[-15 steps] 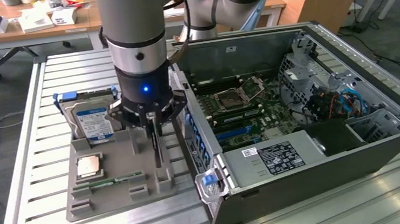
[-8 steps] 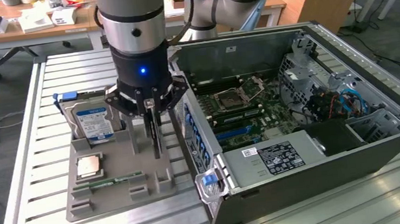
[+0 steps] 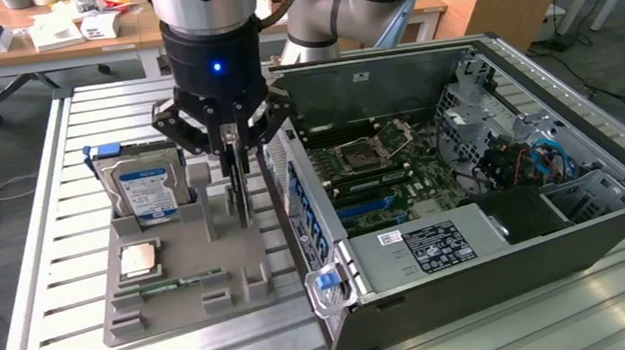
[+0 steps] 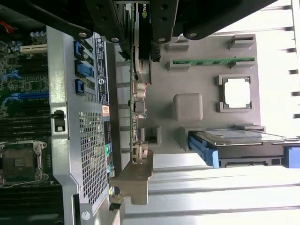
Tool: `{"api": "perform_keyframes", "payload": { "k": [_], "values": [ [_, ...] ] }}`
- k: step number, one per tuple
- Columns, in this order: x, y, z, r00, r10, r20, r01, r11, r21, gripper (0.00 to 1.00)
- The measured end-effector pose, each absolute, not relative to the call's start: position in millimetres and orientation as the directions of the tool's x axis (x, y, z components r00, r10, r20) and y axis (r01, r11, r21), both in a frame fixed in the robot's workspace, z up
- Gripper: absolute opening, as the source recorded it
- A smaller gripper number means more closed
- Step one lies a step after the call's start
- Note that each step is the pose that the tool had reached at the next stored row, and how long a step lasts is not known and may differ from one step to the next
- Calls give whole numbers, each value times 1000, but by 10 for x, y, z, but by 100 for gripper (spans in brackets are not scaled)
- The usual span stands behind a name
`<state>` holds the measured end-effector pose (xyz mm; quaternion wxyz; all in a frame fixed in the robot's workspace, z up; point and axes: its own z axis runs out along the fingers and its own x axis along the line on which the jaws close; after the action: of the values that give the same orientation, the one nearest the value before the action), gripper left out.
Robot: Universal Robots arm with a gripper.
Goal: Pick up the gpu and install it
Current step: 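Pick up the gpu and move the gpu toward the slot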
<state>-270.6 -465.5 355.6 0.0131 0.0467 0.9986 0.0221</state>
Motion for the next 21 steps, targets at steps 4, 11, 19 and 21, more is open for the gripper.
{"api": "perform_keyframes", "payload": {
  "k": [4, 11, 19, 21],
  "values": [
    [-2706, -4655, 3736, -995, 94, -24, 93, 995, 45, 26],
    [-2706, -4655, 4054, -995, 94, -24, 93, 995, 45, 26],
    [-2705, -4655, 4411, -995, 94, -24, 93, 995, 45, 26],
    [-2705, -4655, 4419, -995, 94, -24, 93, 995, 45, 26]
  ]
}}
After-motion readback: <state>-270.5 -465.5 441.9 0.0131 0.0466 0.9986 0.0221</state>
